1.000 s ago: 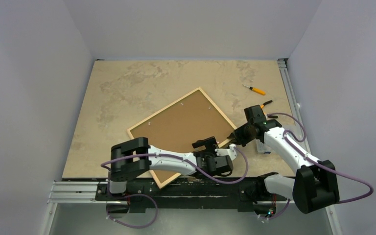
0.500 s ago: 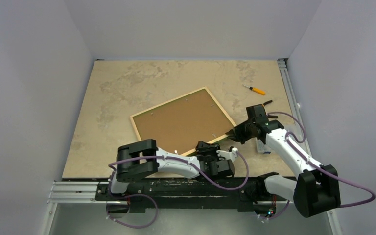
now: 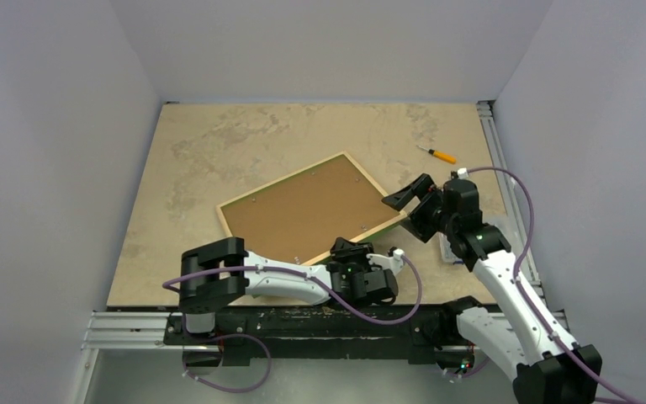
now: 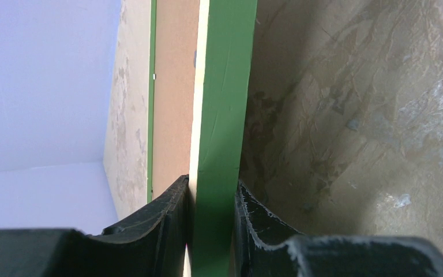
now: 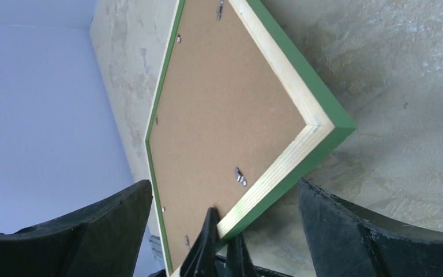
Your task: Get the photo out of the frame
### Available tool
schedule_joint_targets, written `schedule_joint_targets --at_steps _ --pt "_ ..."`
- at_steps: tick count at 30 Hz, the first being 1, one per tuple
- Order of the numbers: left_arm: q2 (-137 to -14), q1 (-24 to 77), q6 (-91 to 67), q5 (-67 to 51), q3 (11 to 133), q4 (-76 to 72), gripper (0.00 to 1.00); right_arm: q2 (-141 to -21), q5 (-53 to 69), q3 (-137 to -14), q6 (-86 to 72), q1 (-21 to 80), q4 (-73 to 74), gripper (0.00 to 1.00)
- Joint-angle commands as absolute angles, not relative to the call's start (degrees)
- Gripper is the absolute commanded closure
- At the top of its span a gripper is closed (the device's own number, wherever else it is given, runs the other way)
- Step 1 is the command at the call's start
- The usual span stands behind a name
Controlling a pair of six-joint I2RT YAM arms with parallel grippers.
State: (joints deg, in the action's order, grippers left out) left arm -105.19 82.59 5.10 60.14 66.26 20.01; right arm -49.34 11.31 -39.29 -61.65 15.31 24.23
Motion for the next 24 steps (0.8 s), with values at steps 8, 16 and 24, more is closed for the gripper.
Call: schedule_joint_targets --at_steps 8,16,24 --pt "-99.13 82.53 2.10 63.60 67.85 21.53 0.89 -49.58 14.32 -31.92 -67.59 14.85 16.26 0.04" --pt "-98.27 82.53 1.49 62.12 68.20 21.59 0.89 -59.39 20.35 -31.28 -71.21 14.85 0.99 0.15" --pt "-98.56 82.49 1.41 63.29 67.21 20.91 0.75 -63.45 21.97 -31.10 -76.87 14.85 -1.77 0.56"
